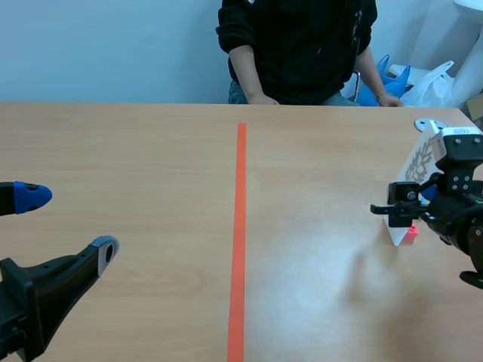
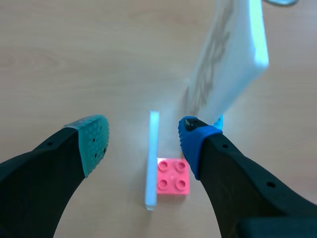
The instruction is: Sort the leaf by its shape. The table is split by an orange tape line. A compound leaf with several leaflets goes to the left side, a simple leaf with one blade goes to the right side. Return to the home posture when a red brick is placed on the table.
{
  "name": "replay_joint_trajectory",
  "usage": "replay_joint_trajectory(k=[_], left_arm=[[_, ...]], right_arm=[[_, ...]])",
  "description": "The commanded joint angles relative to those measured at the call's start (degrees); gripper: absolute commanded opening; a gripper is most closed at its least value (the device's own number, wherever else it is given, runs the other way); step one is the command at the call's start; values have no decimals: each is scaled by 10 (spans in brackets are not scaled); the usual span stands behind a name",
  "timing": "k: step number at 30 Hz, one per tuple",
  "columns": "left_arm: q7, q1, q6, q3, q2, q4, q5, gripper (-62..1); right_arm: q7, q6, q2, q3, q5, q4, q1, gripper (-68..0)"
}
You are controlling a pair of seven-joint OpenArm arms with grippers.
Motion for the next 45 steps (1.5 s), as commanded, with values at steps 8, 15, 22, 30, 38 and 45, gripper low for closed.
replay_joint_trajectory(k=[8, 15, 22, 30, 38, 45], left_arm=[[-10, -2, -2, 1, 3, 12, -6, 14], [-10, -2, -2, 1, 3, 12, -6, 14], [-10, -2, -2, 1, 3, 12, -6, 14], [-9, -2, -2, 1, 3, 12, -6, 14], [-9, -2, -2, 1, 3, 12, -8, 14], [-7, -2, -2, 1, 3, 12, -26, 14]], right_arm=[[-22, 13, 18, 30, 11, 148, -55, -364], [-56, 61, 26, 68, 68, 261, -122, -281], [-70, 181, 34, 89, 129, 349, -222, -128], [-70, 234, 51, 89, 146, 427, -318, 4], [-77, 238, 51, 89, 144, 464, -361, 4], [-78, 227, 51, 89, 142, 464, -361, 4]])
